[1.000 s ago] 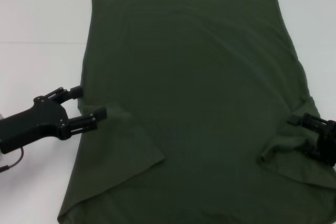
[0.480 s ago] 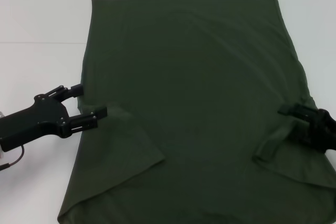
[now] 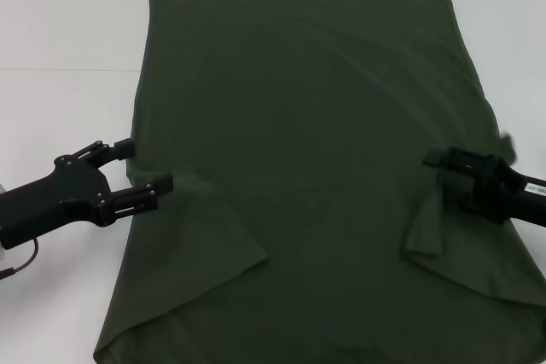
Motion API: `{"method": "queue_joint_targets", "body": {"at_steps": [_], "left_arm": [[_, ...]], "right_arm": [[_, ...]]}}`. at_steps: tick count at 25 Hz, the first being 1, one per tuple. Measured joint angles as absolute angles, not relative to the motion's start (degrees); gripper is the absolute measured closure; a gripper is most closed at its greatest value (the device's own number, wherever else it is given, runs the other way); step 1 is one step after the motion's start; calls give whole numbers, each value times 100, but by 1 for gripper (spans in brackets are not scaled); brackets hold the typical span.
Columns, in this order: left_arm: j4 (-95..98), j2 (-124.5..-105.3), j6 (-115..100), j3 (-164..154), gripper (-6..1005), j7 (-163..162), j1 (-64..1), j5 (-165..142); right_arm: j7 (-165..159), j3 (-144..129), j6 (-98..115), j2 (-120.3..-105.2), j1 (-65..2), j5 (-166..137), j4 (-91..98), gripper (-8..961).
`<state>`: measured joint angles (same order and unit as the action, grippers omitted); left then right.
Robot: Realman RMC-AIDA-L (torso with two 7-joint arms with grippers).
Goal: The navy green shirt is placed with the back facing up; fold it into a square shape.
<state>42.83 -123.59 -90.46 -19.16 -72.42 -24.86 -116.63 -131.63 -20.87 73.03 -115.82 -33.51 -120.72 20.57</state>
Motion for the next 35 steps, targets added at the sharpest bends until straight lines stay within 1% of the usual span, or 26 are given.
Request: {"method": "queue_joint_targets", "body": {"at_steps": [12, 15, 18, 24, 27, 30, 33, 35], "left_arm": [[4289, -12384, -9069, -1909, 66, -7242, -2428, -11663], [4281, -12384, -9071, -1908, 66, -7242, -2426, -11663], [4249, -12384, -9071, -1907, 66, -7264, -2425, -11648], [4213, -12355, -9199, -1905, 66, -7972, -2422, -11541], [4255, -12306, -9406, -1906, 66, -8620, -2425, -11541], [4274, -12177, -9593, -1917, 66, -9548, -2423, -11669], [4279, -12006, -9741, -1914, 66, -10441, -2441, -12032], [4298, -11890, -9872, -1911, 66, -10973, -2444, -12280]], "right_arm": [[-13140, -2847, 7273, -11629, -3871, -12081, 2056, 165], [-13106, -2901, 7296, -11632, -3864, -12070, 2057, 165], [-12943, -2826, 7387, -11598, -3755, -12005, 2060, 166], [-11913, -2777, 8548, -11469, -3270, -11484, 2569, 165], [-11620, -2776, 9147, -11369, -2990, -11426, 2975, 165], [-11612, -2785, 9507, -11171, -2729, -11437, 3161, 164], [-11511, -2823, 9753, -10966, -2533, -11445, 3183, 163], [-11239, -2841, 9940, -10880, -2470, -11446, 3192, 163]]}}
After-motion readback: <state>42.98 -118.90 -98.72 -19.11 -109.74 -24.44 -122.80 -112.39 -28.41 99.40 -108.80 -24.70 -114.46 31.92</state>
